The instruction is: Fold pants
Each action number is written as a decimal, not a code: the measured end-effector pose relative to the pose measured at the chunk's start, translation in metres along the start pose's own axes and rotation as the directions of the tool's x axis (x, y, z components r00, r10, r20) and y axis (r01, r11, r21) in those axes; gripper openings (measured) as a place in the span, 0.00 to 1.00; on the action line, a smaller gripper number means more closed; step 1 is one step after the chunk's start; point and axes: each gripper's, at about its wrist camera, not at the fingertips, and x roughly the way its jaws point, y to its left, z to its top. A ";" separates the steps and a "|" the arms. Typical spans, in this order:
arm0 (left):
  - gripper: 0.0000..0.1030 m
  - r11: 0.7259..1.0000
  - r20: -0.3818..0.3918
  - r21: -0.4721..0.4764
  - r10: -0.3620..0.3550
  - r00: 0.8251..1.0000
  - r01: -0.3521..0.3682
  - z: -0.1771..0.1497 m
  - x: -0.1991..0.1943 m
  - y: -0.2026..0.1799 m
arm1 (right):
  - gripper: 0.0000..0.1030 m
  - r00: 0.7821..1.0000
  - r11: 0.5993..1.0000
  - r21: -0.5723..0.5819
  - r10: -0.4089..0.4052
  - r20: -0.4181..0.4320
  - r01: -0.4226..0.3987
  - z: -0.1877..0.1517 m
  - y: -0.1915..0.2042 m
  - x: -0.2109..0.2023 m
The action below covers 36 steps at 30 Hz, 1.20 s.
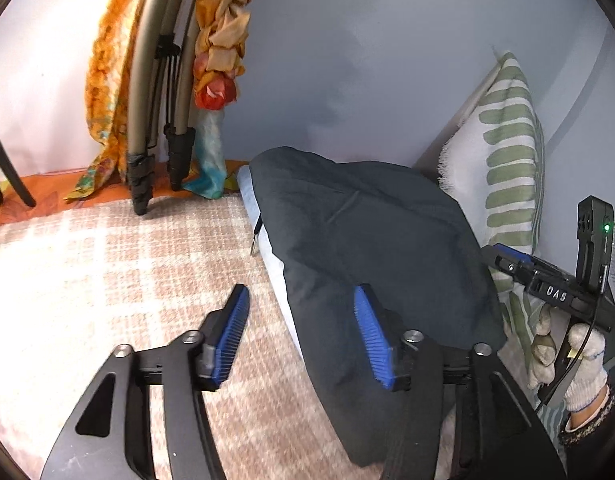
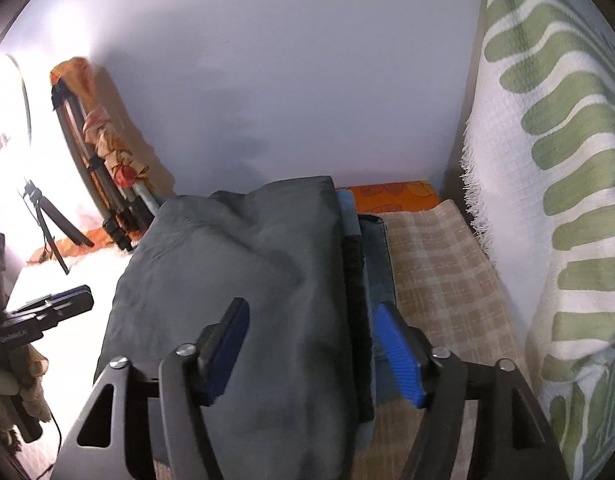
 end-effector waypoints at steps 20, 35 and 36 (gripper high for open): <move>0.78 0.983 0.119 0.165 0.056 0.991 -0.075 -0.057 -0.106 -0.041 | 0.96 0.983 0.987 -0.040 -0.150 0.106 0.155 -0.048 0.073 -0.097; 0.79 0.969 0.173 0.203 0.108 0.979 -0.143 -0.113 -0.157 -0.043 | 1.00 0.978 0.987 -0.011 -0.155 0.137 0.158 -0.108 0.113 -0.132; 0.79 0.968 0.179 0.203 0.109 0.978 -0.145 -0.115 -0.159 -0.043 | 1.00 0.979 0.988 -0.004 -0.151 0.139 0.153 -0.111 0.114 -0.134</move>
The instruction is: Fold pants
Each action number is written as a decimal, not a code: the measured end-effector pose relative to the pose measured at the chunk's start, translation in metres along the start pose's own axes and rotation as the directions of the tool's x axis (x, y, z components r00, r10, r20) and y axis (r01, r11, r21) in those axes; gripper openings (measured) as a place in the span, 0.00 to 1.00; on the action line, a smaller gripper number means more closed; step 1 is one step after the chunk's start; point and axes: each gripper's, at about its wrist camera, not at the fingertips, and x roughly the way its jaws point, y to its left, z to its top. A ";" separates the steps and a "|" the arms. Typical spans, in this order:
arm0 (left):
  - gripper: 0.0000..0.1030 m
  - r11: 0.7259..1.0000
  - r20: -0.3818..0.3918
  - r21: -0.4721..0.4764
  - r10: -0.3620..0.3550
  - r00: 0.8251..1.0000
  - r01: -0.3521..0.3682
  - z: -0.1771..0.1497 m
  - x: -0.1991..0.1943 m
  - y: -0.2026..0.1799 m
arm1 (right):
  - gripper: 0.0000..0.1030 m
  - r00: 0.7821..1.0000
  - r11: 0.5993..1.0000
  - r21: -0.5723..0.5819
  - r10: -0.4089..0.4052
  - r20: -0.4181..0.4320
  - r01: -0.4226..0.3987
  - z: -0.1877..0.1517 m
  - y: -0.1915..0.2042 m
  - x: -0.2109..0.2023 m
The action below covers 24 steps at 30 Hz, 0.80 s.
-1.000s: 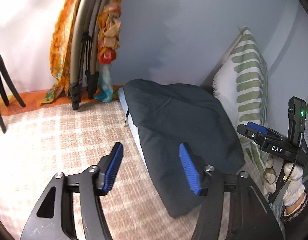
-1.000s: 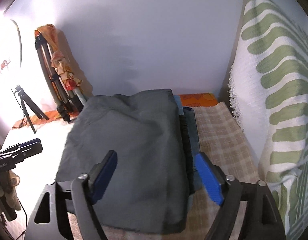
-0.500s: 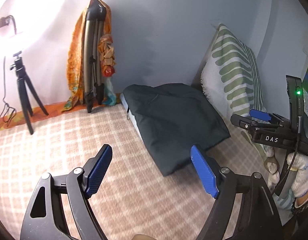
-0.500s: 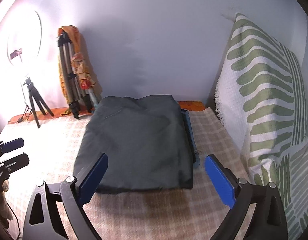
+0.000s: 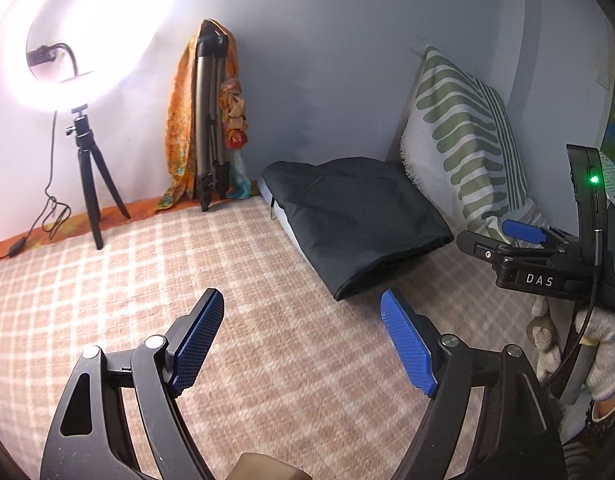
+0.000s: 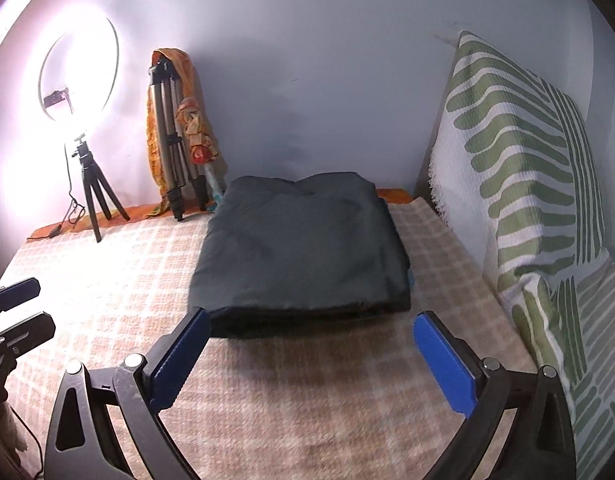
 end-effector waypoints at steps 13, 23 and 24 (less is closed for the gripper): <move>0.81 1.000 -0.010 0.031 0.005 1.000 -0.005 -0.014 -0.012 -0.003 | 1.00 0.998 0.998 0.058 -0.024 0.065 0.021 -0.020 -0.001 -0.018; 0.93 0.999 -0.007 0.032 0.014 1.000 -0.014 -0.017 -0.015 -0.001 | 1.00 0.996 0.998 0.057 -0.042 0.079 0.038 -0.032 0.002 -0.016; 0.93 0.999 -0.008 0.035 0.019 1.000 -0.019 -0.017 -0.015 -0.001 | 1.00 0.996 0.998 0.058 -0.041 0.079 0.036 -0.033 0.002 -0.016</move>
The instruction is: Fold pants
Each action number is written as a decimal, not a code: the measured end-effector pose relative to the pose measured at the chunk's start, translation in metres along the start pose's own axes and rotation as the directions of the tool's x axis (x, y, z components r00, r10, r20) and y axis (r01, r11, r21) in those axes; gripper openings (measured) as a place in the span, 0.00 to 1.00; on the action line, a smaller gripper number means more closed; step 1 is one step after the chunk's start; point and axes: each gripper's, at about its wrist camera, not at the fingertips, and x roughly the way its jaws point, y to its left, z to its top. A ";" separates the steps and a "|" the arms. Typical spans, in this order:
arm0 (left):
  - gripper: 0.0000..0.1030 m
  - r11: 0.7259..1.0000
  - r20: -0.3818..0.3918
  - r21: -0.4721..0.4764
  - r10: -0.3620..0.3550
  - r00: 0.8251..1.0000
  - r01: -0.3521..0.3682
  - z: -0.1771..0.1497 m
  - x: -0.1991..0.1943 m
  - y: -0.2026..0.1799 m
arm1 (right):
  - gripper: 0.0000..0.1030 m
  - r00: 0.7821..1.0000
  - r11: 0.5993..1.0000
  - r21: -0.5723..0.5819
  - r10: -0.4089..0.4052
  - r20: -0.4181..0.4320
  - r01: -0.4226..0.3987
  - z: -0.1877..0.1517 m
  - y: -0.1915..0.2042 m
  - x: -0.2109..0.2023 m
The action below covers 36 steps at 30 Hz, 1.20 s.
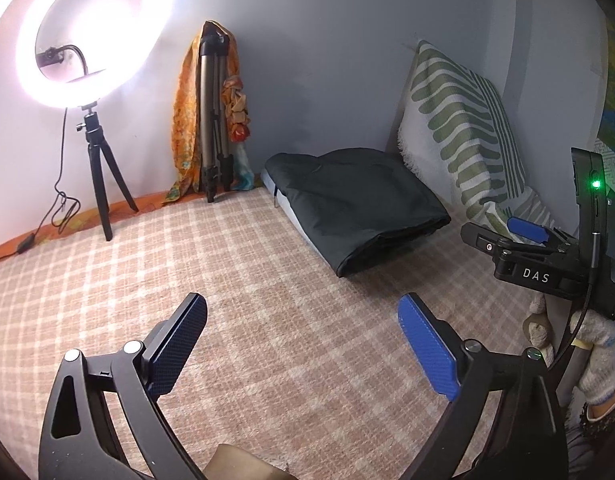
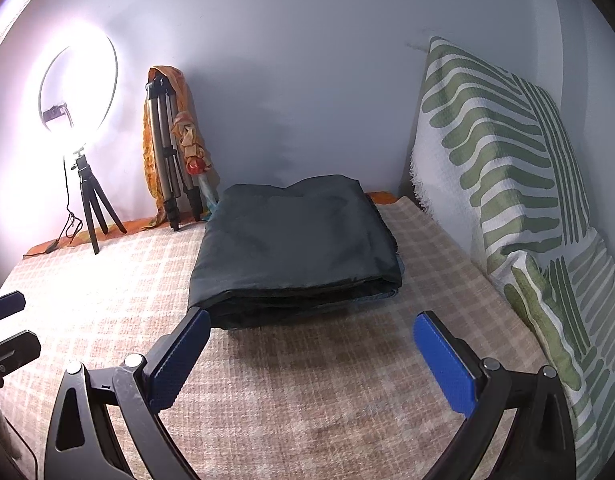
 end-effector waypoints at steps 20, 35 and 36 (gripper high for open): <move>0.94 1.000 -0.016 0.019 0.016 1.000 -0.016 -0.004 -0.001 -0.003 | 1.00 1.000 1.000 -0.004 -0.013 -0.002 0.013 -0.006 -0.003 0.002; 0.94 0.999 -0.026 0.033 0.006 1.000 -0.005 -0.006 0.001 -0.004 | 1.00 1.000 1.000 -0.016 -0.005 -0.007 0.005 -0.008 0.000 0.004; 0.94 0.999 -0.027 0.033 0.004 1.000 -0.003 -0.007 0.002 -0.004 | 1.00 1.000 1.000 -0.015 -0.003 -0.006 0.003 -0.008 0.000 0.004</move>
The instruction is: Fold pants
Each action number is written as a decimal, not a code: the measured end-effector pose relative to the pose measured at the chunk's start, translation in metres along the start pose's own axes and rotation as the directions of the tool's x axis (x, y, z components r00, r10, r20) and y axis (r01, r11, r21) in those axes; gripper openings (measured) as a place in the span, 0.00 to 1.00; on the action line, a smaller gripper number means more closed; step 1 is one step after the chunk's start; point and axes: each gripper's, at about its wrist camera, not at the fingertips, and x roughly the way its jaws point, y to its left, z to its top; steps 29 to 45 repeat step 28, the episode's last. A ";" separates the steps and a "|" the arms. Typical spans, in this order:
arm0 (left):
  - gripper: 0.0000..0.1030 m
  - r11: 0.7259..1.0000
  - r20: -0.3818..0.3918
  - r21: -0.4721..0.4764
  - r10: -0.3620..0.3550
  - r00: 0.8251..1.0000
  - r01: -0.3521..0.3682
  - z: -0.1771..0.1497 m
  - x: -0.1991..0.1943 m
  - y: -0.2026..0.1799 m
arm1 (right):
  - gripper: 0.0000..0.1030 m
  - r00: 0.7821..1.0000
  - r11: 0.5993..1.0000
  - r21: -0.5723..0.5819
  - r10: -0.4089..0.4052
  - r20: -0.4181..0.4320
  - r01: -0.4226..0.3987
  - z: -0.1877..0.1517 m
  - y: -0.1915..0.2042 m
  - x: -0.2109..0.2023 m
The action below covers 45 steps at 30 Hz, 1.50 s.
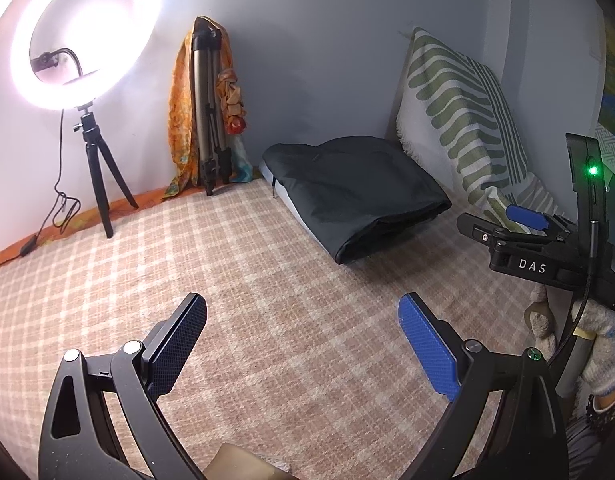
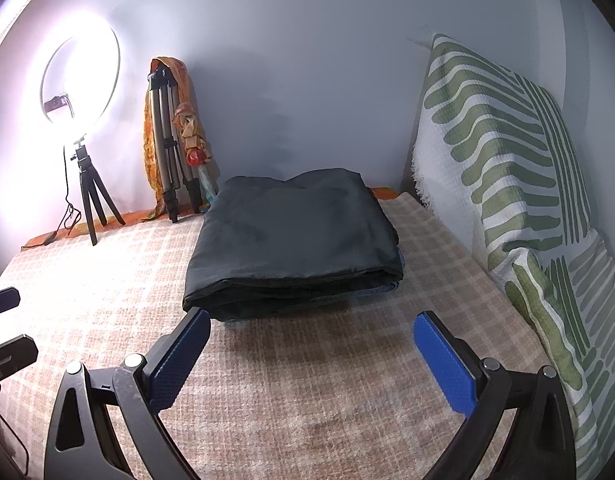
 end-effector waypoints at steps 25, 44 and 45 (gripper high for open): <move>0.94 1.000 0.013 0.014 0.000 1.000 0.000 -0.003 0.000 -0.001 | 1.00 1.000 0.999 -0.026 0.022 -0.017 -0.022 -0.001 0.007 0.004; 0.94 1.000 0.018 0.022 -0.004 1.000 0.004 -0.003 -0.001 -0.001 | 1.00 1.000 1.000 -0.020 0.024 -0.017 -0.024 -0.001 0.007 0.005; 0.94 1.000 0.018 0.022 -0.004 1.000 0.004 -0.003 -0.001 -0.001 | 1.00 1.000 1.000 -0.020 0.024 -0.017 -0.024 -0.001 0.007 0.005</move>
